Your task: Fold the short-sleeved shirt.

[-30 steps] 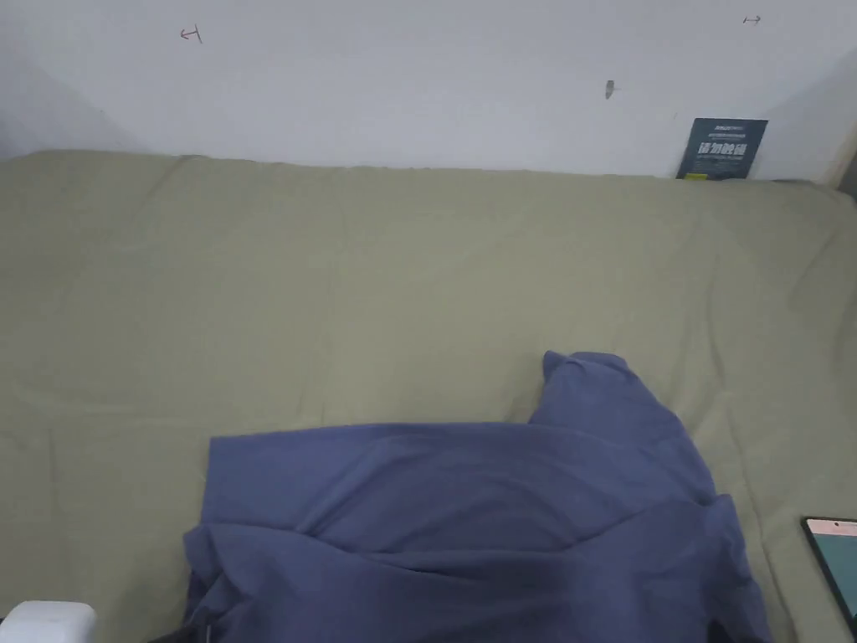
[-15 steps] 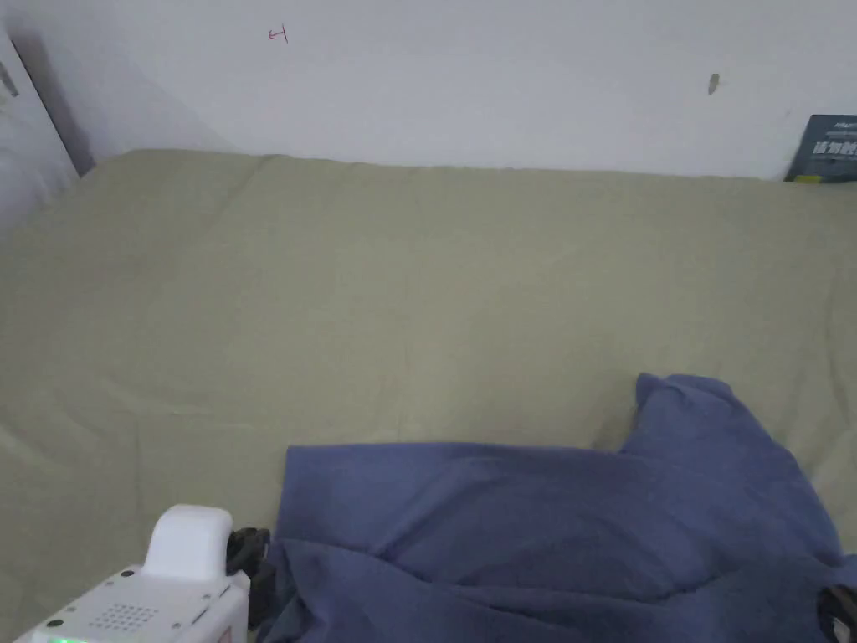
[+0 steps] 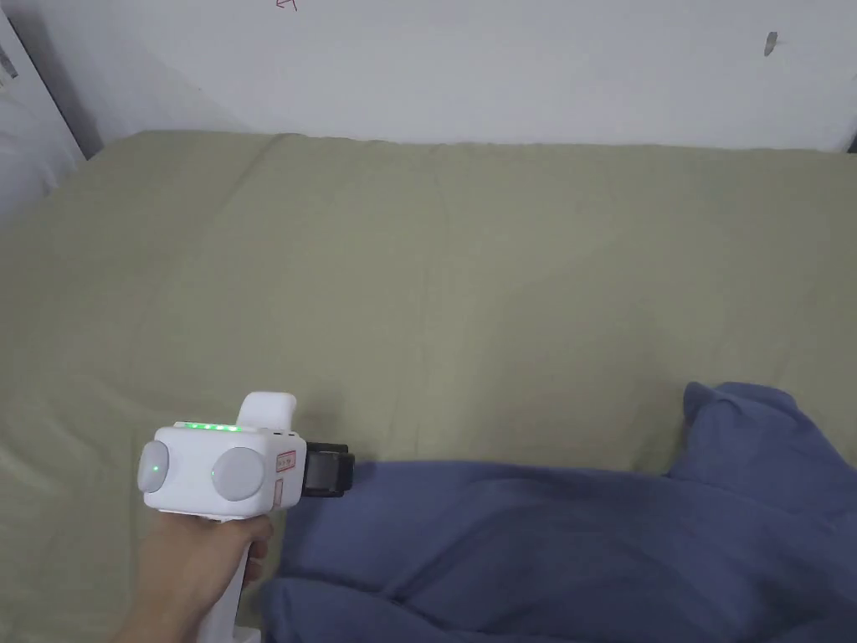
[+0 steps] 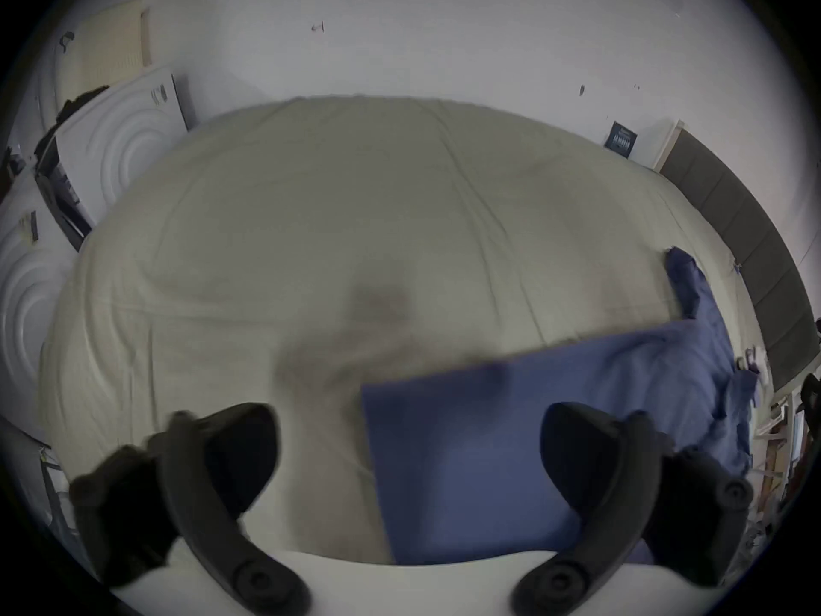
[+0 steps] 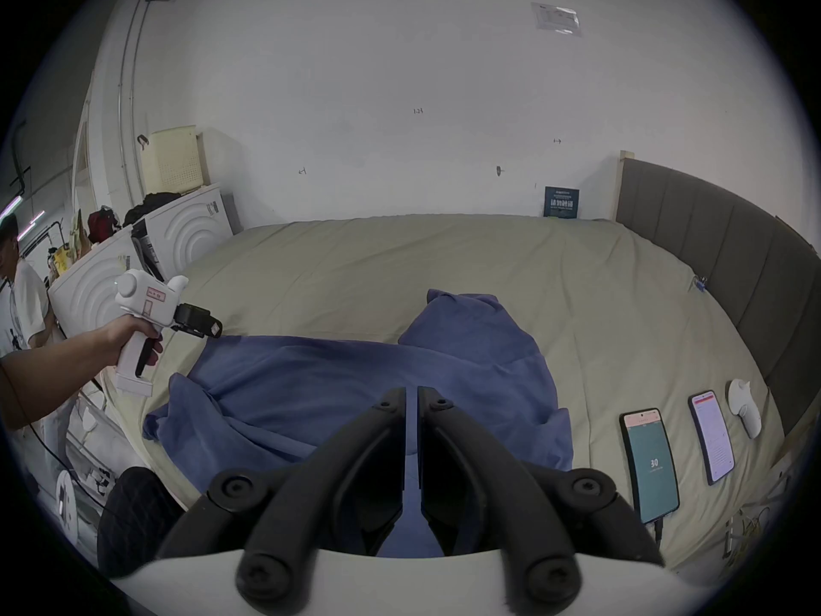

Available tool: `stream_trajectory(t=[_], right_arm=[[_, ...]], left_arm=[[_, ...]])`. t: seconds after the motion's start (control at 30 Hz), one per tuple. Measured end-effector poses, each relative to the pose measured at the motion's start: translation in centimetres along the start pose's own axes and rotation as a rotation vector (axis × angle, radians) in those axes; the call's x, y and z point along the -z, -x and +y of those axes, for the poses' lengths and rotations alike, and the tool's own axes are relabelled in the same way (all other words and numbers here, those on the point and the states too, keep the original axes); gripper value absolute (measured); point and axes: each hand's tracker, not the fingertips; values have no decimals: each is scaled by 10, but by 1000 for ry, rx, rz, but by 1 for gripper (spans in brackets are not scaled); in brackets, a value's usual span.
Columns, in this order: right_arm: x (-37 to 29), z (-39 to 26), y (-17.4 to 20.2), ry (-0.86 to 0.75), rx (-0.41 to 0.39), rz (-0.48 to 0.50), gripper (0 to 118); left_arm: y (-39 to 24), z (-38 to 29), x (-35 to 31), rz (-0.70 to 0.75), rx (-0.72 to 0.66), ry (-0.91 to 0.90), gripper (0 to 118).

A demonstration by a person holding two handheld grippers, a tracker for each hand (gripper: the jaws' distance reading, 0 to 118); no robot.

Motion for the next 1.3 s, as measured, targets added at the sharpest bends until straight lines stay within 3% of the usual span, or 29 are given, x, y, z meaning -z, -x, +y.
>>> stream_trajectory(t=[0.17, 0.23, 0.27, 0.3, 0.33, 0.57, 0.83, 0.87, 0.9, 0.93, 1.23, 1.27, 1.3], right_arm=[[7, 1, -3, 13, 17, -3, 7], [7, 2, -3, 14, 17, -9, 7], [6, 2, -4, 14, 17, -11, 7], [6, 3, -4, 12, 18, -15, 7], [6, 4, -5, 11, 19, -16, 7], [34, 16, -25, 105, -28, -47, 7], [163, 53, -118, 306, -79, -130, 10], [179, 57, -129, 334, -67, -122, 43], [195, 60, -137, 339, -64, -149, 92], [208, 61, -144, 335, -57, -145, 118], [275, 54, -154, 468, -125, -153, 117], [277, 53, -153, 519, -117, -132, 108], [277, 51, -151, 543, -88, -100, 78]], left_arm=[[-2, -12, 59, 25, 6, 56, 111], [-9, -16, 52, 30, 7, 61, 89], [-12, -17, 42, 50, 27, -6, 69], [-16, -18, 36, 42, 22, 3, 34], [-19, -23, 28, 47, 21, -15, 8], [-30, -30, 0, -43, -27, -65, 8], [-57, -32, -44, -95, -18, -121, 8], [-52, -28, -42, -100, -18, -117, 8], [-55, -28, -43, -97, -10, -120, 8], [-57, -28, -44, -97, -5, -118, 8], [-59, -22, -36, -98, -3, -91, 8], [-57, -22, -33, -97, -2, -88, 8], [-58, -21, -33, -96, 0, -86, 8]])
